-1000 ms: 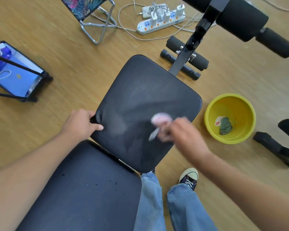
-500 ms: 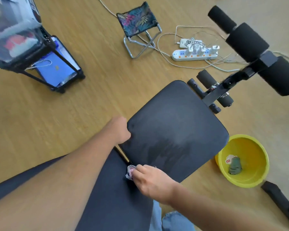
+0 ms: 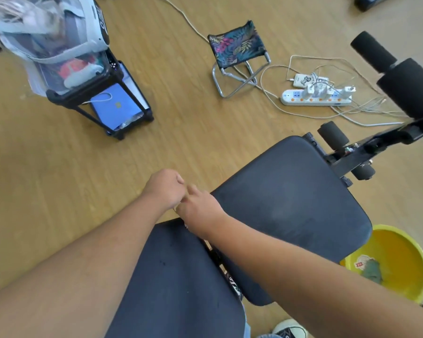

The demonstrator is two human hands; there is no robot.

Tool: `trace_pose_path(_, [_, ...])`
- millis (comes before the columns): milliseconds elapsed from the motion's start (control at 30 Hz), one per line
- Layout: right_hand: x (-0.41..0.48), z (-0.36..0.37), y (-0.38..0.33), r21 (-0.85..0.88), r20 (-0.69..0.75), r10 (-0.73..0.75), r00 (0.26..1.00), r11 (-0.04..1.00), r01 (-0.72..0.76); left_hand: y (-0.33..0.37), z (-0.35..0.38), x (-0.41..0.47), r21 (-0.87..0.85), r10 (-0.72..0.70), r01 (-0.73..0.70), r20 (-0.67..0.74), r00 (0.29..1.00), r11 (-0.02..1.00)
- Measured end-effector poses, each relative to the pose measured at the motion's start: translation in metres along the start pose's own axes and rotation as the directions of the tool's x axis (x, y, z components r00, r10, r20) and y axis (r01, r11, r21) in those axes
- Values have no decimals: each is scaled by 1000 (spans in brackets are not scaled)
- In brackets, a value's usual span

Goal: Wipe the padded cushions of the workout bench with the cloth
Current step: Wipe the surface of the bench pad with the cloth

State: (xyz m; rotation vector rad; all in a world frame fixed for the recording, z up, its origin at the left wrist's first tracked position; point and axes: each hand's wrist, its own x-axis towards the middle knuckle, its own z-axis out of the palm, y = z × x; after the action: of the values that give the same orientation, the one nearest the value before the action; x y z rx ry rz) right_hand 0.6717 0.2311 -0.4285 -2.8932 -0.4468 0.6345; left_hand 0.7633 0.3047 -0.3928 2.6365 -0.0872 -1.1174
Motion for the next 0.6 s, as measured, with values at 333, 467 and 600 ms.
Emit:
trace_pose_path(333, [-18, -55, 196, 14, 139, 635, 760, 766, -642, 43, 37, -17, 58, 54, -73, 281, 958, 996])
trace_pose_path(467, [-1, -50, 117, 151, 301, 296, 906, 924, -352, 38, 53, -11, 189, 148, -167, 109, 983, 968])
trace_pose_path(600, [-7, -61, 157, 80, 270, 326, 906, 930, -358, 39, 53, -6, 168, 158, -170, 82, 984, 971])
